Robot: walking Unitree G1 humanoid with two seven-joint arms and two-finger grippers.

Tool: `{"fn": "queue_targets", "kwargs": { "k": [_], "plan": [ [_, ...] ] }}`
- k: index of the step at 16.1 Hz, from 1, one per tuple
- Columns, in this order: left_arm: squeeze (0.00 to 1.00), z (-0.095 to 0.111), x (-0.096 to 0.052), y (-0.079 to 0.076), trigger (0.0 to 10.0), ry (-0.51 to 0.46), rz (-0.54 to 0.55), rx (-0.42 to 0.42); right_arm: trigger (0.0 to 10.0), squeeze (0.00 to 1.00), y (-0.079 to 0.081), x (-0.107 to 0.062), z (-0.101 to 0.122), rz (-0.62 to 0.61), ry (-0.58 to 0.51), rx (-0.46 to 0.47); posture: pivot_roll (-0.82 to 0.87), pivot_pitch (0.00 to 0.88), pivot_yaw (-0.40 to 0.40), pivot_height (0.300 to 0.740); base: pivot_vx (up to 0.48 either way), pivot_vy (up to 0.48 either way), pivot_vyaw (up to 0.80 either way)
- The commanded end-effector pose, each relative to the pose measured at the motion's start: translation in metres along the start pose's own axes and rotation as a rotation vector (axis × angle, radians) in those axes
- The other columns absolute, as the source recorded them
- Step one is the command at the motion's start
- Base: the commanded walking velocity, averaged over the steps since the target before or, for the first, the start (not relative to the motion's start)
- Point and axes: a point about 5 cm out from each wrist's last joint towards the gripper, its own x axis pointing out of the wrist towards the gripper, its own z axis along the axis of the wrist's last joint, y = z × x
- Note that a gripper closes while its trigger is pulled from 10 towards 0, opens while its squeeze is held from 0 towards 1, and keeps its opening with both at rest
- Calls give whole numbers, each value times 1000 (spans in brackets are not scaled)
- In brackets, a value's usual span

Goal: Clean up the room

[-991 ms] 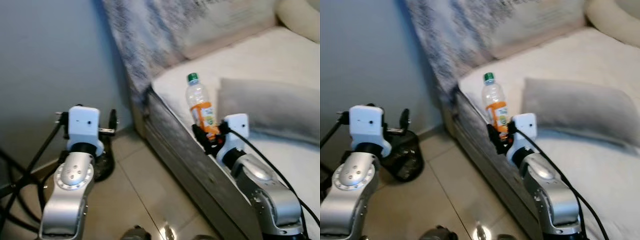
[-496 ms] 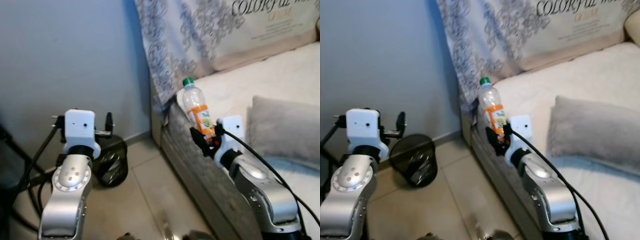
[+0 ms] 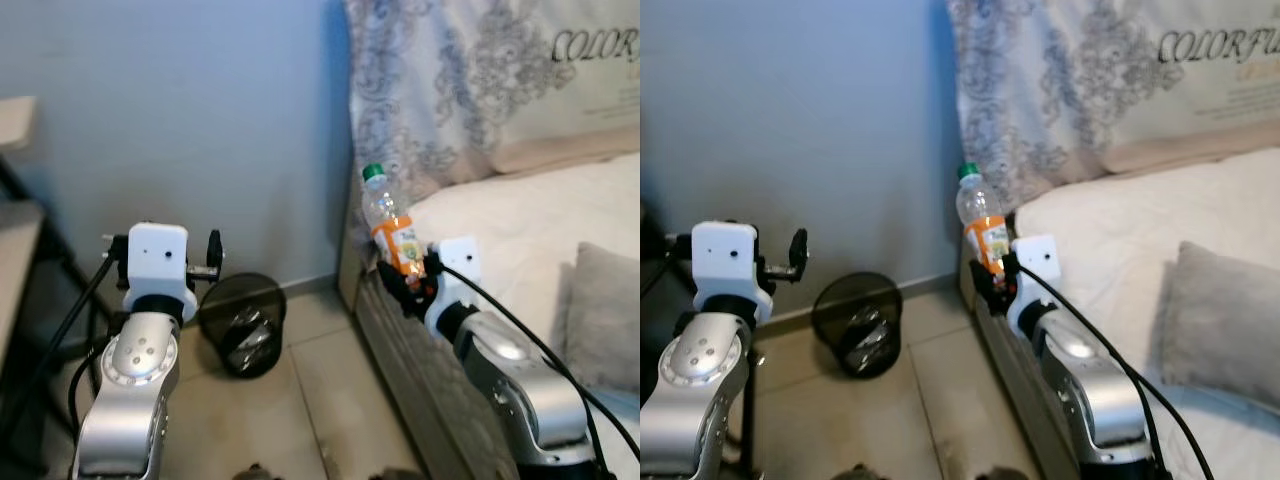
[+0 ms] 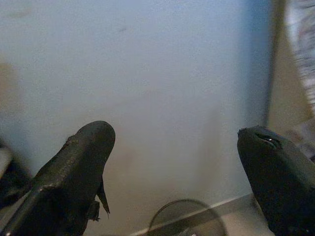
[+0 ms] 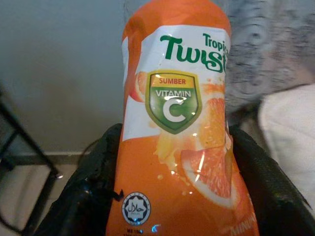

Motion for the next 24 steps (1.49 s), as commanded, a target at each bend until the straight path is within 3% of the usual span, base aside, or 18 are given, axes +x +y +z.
{"fn": "queue_targets", "kwargs": {
  "k": [1, 5, 10, 13, 15, 24],
  "plan": [
    [314, 2, 1, -7, 10000, -11, -37, -3, 10000, 0, -10, -2, -2, -47, 1, 2, 10, 80, 8, 740, 319, 0, 0],
    [318, 2, 1, -5, 10000, -11, -39, -4, 10000, 0, -5, 1, -4, -24, 16, -49, 15, 74, 7, 740, 318, 0, 0],
    [322, 0, 1, -6, 10000, -7, -48, -1, 10000, 0, -4, 4, -7, -19, 23, -54, 18, 60, 1, 740, 318, 0, 480],
    [322, 0, 1, -6, 10000, -7, -53, 0, 10000, 0, -2, 4, -9, -4, 36, -103, 16, 49, 2, 740, 316, 0, 419],
    [318, 0, 2, -8, 10000, -10, -64, 2, 10000, 0, -9, 4, -11, -68, 31, -23, 15, 46, 1, 740, 317, 0, 400],
    [325, -6, 0, -7, 10000, 3, -87, -3, 10000, 0, -5, 2, -16, -35, 54, -42, 19, 53, 0, 740, 317, 0, 0]
  ]
}}
